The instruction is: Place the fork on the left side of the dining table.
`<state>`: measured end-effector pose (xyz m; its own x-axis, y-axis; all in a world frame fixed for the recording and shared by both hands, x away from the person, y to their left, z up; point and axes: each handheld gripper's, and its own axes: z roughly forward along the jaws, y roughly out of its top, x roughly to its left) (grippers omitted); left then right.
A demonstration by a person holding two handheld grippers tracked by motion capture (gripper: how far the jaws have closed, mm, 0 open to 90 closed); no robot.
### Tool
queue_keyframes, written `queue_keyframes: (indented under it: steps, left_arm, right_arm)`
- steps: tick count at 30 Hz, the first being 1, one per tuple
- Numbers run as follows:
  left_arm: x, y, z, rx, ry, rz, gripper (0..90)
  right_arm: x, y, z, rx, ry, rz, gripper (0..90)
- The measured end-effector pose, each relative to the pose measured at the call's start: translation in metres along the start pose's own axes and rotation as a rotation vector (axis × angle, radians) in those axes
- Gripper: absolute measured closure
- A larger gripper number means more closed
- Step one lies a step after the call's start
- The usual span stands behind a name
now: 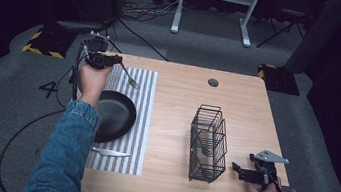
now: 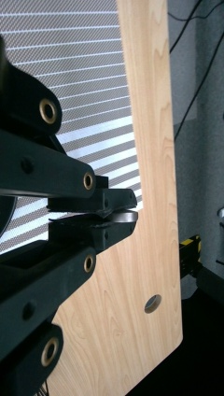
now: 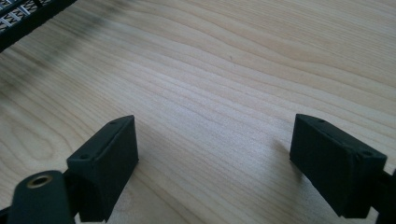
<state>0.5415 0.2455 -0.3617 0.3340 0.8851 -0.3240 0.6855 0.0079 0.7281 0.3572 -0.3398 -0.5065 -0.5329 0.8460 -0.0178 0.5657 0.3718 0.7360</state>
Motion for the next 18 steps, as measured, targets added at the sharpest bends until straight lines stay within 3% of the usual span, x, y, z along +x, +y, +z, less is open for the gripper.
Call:
queue_keyframes:
  steps: [11, 18]
  left_arm:
    - [0.0012, -0.0044, 0.0098, 0.033, -0.008, -0.020, 86.2]
    - [0.0019, -0.0052, 0.0085, 0.047, 0.011, -0.020, 86.2]
  right_arm:
    - [0.0000, 0.0000, 0.0000, 0.000, 0.000, 0.000, 15.1]
    - [0.0000, 0.0000, 0.0000, 0.000, 0.000, 0.000, 15.1]
